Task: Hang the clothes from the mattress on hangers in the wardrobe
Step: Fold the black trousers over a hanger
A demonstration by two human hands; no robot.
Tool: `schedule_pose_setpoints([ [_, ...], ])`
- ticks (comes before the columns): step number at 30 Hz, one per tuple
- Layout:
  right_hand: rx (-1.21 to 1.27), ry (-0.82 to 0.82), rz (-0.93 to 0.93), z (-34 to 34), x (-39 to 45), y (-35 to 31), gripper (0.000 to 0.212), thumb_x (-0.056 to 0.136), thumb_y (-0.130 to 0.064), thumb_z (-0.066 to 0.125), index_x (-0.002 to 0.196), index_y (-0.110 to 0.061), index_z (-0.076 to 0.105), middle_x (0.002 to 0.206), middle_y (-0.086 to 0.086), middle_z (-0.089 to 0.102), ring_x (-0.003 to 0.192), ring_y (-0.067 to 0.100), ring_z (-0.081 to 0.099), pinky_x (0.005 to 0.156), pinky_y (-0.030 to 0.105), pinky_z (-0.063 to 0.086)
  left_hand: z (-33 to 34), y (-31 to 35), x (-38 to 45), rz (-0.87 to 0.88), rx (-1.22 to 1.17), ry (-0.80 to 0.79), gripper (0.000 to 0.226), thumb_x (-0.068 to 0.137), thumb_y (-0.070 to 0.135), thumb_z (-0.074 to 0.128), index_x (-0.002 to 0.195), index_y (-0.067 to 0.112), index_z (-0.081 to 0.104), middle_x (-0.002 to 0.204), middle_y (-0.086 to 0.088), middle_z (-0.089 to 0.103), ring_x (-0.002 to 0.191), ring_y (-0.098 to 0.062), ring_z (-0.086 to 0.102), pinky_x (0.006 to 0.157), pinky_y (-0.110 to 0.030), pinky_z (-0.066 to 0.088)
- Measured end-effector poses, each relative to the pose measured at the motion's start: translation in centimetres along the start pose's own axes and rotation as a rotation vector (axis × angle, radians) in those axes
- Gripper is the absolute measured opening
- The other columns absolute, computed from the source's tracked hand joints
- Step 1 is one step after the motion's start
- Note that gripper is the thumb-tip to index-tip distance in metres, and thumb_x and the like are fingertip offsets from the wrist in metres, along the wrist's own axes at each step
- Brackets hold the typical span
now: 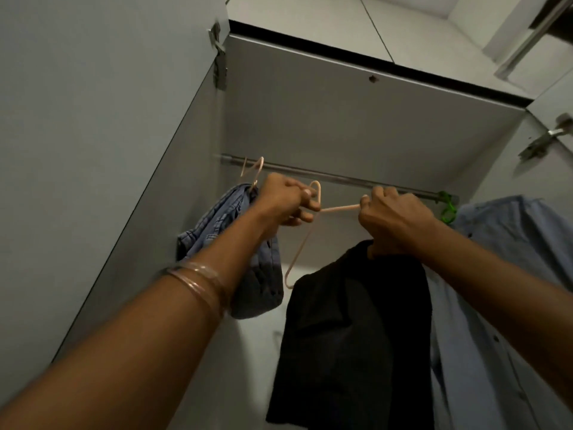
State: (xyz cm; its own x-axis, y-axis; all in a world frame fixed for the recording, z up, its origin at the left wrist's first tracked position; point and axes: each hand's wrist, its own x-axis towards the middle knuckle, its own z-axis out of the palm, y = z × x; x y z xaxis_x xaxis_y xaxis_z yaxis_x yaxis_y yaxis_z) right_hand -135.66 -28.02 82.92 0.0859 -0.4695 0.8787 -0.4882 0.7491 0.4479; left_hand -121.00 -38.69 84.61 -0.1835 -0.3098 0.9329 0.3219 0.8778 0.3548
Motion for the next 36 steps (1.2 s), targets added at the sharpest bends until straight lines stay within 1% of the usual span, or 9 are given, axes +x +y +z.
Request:
schedule_pose_setpoints([
  [4,0.054,0.017,0.050,-1.8,4.8,0.3,0.064,0.068,-0.052,0.079,0.114,-0.012,0.058,0.103,0.011,0.052,0.090,0.030,0.056,0.062,0.036,0.041,-3.7,0.8,2.6,0.193,0.074,0.334,0.015,0.091,0.004,0.054,0.087,0.006,0.068,0.073,-0.007,0.070,0.037,-0.008,0.050,0.038,-0.018,0.038],
  [6,0.100,0.027,0.073,-2.3,7.2,0.5,0.062,0.068,-0.051,0.080,0.113,-0.014,0.059,0.094,0.009,0.048,0.083,0.028,0.052,0.062,0.035,0.042,-5.2,0.6,4.1,0.243,0.186,0.517,0.015,0.088,0.006,0.056,0.082,0.012,0.070,0.071,-0.002,0.069,0.047,-0.007,0.056,0.042,-0.020,0.042],
  [9,0.170,0.047,0.073,-2.2,11.1,0.6,0.062,0.068,-0.051,0.080,0.114,-0.015,0.059,0.104,0.011,0.055,0.096,0.030,0.058,0.067,0.035,0.044,-6.6,0.2,6.7,0.308,0.399,0.635,0.017,0.086,0.010,0.055,0.081,0.017,0.070,0.073,-0.001,0.069,0.062,-0.008,0.064,0.060,-0.027,0.053],
  [13,0.233,0.037,0.039,-2.1,15.0,0.0,0.063,0.069,-0.051,0.080,0.116,-0.015,0.058,0.110,0.011,0.057,0.104,0.031,0.057,0.072,0.038,0.047,-8.0,0.3,9.4,0.291,0.581,0.667,0.019,0.083,0.013,0.053,0.080,0.016,0.071,0.077,-0.005,0.071,0.079,-0.020,0.067,0.075,-0.035,0.056],
  [19,0.372,0.040,-0.017,-3.0,18.3,-1.4,0.061,0.071,-0.048,0.080,0.115,-0.012,0.060,0.104,0.011,0.054,0.106,0.032,0.056,0.082,0.043,0.050,-8.1,0.4,11.2,0.250,0.637,0.675,0.019,0.080,0.012,0.052,0.075,0.010,0.070,0.073,-0.008,0.070,0.075,-0.024,0.067,0.077,-0.042,0.057],
  [24,0.353,0.031,-0.050,-2.8,19.4,-3.7,0.071,0.070,-0.046,0.081,0.127,-0.013,0.054,0.129,0.013,0.051,0.119,0.033,0.050,0.090,0.043,0.050,-8.3,-0.6,10.6,0.224,0.668,0.651,0.018,0.081,0.011,0.053,0.076,0.010,0.070,0.076,-0.007,0.070,0.078,-0.024,0.067,0.077,-0.041,0.057],
  [29,0.460,0.103,-0.115,-4.1,18.1,-4.2,0.063,0.067,-0.035,0.086,0.114,-0.003,0.059,0.116,0.015,0.060,0.109,0.033,0.057,0.083,0.035,0.048,-8.6,-1.1,9.0,0.171,0.652,0.652,0.020,0.080,0.008,0.051,0.068,0.013,0.065,0.069,-0.004,0.070,0.068,-0.020,0.067,0.070,-0.041,0.059],
  [33,0.574,0.103,-0.125,-4.2,17.5,-4.1,0.061,0.069,-0.031,0.085,0.113,-0.001,0.056,0.100,0.014,0.056,0.093,0.031,0.055,0.082,0.039,0.050,-8.3,-0.8,7.4,0.158,0.672,0.638,0.020,0.078,0.006,0.051,0.065,0.013,0.064,0.068,-0.004,0.070,0.067,-0.019,0.067,0.068,-0.043,0.059],
  [36,0.616,0.188,-0.130,-3.5,16.6,-4.4,0.050,0.078,-0.025,0.079,0.112,0.002,0.056,0.110,0.021,0.058,0.103,0.037,0.056,0.084,0.040,0.048,-7.7,-0.3,6.0,0.176,0.714,0.616,0.023,0.082,0.006,0.053,0.065,0.018,0.063,0.071,-0.005,0.070,0.069,-0.021,0.067,0.068,-0.043,0.059],
])
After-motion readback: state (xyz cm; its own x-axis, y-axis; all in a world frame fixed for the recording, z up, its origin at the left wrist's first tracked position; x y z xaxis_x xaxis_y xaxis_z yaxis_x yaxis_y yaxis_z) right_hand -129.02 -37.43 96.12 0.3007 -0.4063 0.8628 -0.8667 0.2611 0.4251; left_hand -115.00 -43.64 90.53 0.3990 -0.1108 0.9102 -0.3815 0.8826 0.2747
